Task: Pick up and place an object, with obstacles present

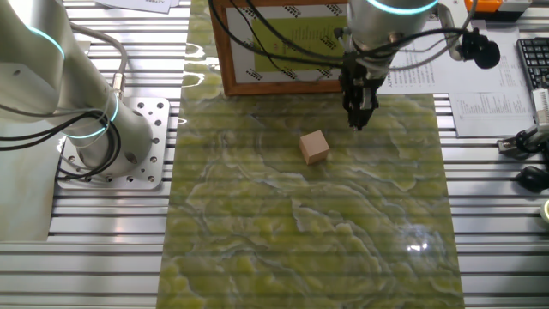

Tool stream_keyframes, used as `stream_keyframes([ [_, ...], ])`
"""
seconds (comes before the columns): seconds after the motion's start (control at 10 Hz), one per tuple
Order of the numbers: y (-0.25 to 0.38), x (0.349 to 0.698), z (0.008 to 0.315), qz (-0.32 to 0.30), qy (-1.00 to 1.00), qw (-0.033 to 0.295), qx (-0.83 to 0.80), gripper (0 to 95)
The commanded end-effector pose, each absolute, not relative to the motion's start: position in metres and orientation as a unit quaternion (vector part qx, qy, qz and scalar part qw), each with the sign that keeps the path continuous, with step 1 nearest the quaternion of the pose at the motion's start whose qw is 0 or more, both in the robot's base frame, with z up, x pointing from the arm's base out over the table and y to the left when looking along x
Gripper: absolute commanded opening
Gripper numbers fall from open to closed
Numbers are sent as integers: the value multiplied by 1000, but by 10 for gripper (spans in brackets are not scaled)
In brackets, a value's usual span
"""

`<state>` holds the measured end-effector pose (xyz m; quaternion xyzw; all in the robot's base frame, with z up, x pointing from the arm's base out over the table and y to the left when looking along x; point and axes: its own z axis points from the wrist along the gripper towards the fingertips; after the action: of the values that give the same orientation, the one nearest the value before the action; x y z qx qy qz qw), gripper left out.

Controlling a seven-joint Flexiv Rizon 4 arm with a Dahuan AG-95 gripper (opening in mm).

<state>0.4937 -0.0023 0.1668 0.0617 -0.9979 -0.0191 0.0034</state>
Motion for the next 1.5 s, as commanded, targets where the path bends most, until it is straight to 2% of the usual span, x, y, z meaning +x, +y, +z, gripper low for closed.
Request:
stream_keyframes([
  [0.1,-4,487,160,-22,-996,7,80,0],
  [0.3,-8,477,146,-18,-995,6,94,0],
  [0.4,-11,470,137,-11,-995,3,102,190],
  [0.6,-12,460,122,0,-994,-2,110,190],
  [0.7,-11,459,115,1,-993,-10,117,380],
  [1.4,-19,464,91,2,-989,-23,148,380],
  [1.5,-17,466,85,3,-987,-28,157,570],
])
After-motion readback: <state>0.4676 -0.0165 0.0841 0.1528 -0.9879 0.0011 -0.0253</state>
